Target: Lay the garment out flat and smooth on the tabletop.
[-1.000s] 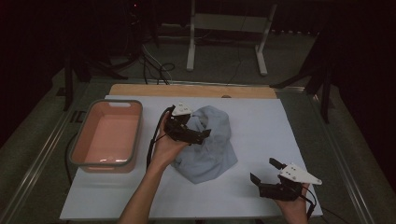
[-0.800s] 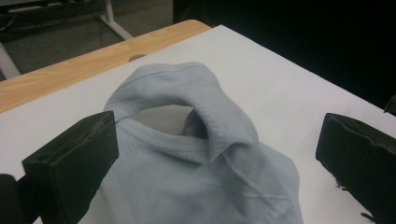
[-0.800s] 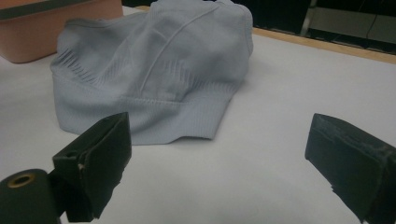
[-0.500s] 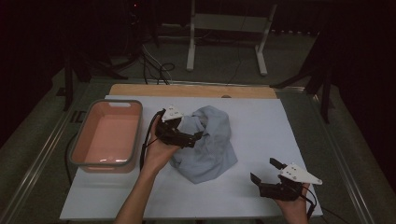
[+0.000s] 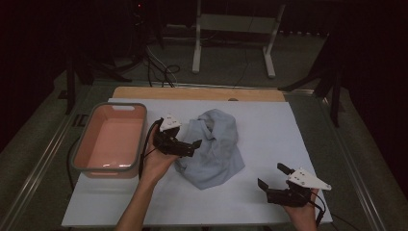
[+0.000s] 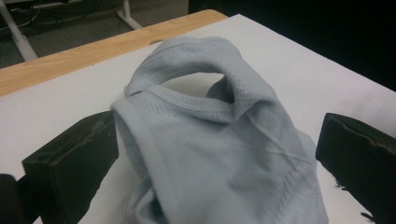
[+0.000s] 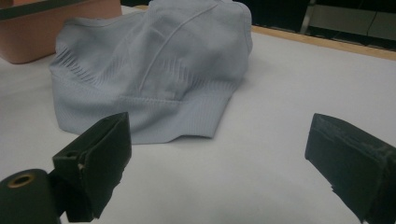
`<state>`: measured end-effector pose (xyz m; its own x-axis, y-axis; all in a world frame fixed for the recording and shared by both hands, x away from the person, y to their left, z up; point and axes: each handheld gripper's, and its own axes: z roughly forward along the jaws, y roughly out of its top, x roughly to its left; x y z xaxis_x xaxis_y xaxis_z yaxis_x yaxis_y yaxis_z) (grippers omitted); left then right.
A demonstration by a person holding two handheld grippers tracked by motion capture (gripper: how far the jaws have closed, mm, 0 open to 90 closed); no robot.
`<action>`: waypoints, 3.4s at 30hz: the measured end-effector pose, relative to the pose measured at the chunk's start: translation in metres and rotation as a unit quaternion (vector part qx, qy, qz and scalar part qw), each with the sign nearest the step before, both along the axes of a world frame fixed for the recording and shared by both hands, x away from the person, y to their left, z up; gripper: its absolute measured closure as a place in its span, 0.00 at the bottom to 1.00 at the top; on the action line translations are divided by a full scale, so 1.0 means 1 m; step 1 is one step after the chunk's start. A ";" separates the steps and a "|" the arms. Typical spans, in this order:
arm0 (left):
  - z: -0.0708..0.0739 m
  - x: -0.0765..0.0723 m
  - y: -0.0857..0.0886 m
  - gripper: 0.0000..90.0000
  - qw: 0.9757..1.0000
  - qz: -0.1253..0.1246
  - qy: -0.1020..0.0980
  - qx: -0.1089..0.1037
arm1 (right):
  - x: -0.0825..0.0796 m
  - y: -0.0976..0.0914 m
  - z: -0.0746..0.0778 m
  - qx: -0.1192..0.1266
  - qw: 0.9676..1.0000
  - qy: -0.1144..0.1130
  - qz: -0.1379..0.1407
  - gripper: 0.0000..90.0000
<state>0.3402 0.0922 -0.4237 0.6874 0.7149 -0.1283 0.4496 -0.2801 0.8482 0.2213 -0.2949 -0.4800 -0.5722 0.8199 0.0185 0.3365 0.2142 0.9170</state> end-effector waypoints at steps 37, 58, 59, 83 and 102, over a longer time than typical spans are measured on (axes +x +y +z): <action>-0.026 -0.026 0.024 0.02 1.000 0.013 0.009 -0.011 | 0.000 0.007 0.000 -0.007 1.000 0.004 0.004 0.08; -0.022 -0.031 0.026 0.03 1.000 0.011 0.000 -0.008 | 0.046 0.028 0.023 -0.010 1.000 0.008 -0.011 0.09; -0.022 -0.031 0.026 0.03 1.000 0.011 0.000 -0.008 | 0.050 0.031 0.024 -0.012 1.000 0.007 -0.012 0.09; -0.019 -0.033 0.033 0.04 1.000 0.013 -0.003 -0.019 | 0.103 0.057 0.000 -0.050 0.996 0.079 -0.006 0.17; -0.017 -0.035 0.033 0.04 1.000 0.011 -0.007 -0.020 | 0.137 0.071 -0.032 -0.066 0.978 0.196 -0.018 0.54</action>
